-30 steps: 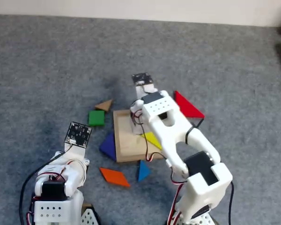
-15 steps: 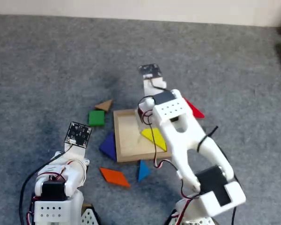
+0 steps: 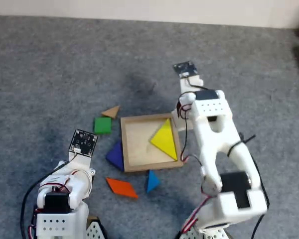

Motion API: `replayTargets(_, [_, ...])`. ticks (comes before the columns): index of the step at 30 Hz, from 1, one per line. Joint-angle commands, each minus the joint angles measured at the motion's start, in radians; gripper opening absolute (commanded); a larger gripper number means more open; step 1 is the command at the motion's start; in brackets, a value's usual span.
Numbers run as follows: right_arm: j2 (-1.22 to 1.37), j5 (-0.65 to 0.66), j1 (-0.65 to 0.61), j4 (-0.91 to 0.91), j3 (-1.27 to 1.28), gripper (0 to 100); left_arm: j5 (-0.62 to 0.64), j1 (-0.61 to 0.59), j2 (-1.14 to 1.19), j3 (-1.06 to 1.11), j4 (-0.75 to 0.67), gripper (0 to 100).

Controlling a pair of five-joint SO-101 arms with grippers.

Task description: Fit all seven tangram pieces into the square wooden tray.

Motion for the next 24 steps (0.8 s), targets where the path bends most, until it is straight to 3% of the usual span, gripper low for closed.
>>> replayTargets(1, [0.101,0.044,0.028,-0.013,-0.159,34.8,0.011,-0.013,-0.012,0.019,0.003,0])
replayTargets(12, [0.423,0.123,0.048,0.228,-0.616,34.9,0.011,-0.013,-0.012,0.019,0.003,0])
replayTargets(24, [0.687,0.158,0.084,0.444,-0.94,34.9,0.011,-0.013,-0.012,0.019,0.003,0])
